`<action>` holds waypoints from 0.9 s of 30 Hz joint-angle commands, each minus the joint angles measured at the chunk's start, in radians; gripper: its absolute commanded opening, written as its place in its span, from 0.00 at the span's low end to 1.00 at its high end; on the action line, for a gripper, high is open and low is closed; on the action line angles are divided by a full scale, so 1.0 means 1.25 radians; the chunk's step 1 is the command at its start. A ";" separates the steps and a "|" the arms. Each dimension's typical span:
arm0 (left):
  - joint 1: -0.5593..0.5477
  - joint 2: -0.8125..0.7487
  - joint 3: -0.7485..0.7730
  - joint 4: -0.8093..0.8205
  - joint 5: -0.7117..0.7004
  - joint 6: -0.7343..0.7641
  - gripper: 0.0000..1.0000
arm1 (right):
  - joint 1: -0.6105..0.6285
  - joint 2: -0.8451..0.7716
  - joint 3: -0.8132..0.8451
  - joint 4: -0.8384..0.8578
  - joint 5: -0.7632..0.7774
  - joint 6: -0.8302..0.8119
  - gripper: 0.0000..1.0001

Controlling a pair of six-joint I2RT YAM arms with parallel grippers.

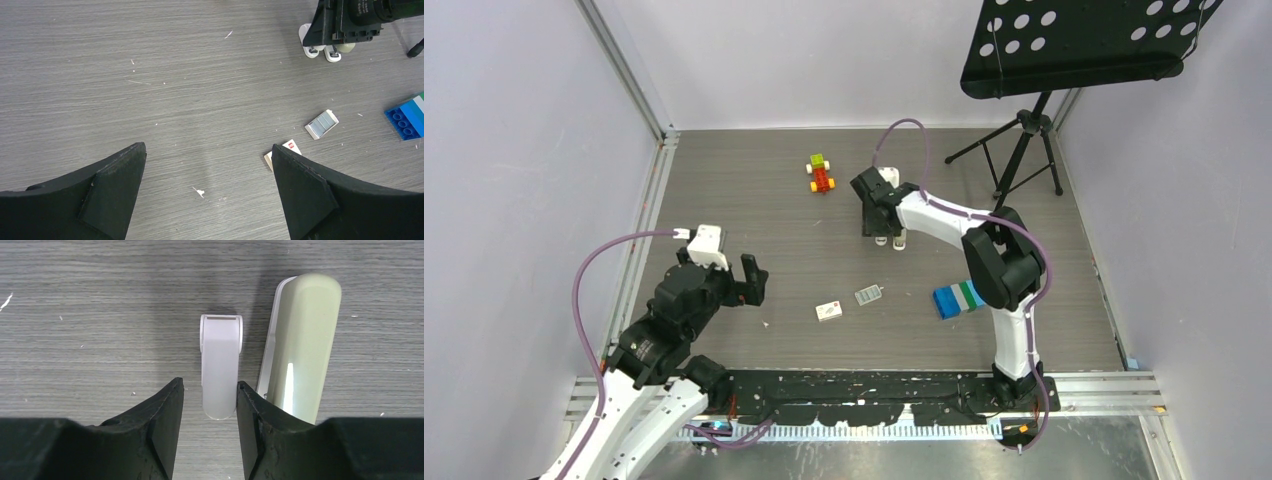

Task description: Load the staples into the stapler

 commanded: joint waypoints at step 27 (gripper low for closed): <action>0.006 -0.175 0.016 0.014 -0.079 0.010 0.99 | 0.005 -1.055 -0.469 -0.058 0.266 -0.076 0.74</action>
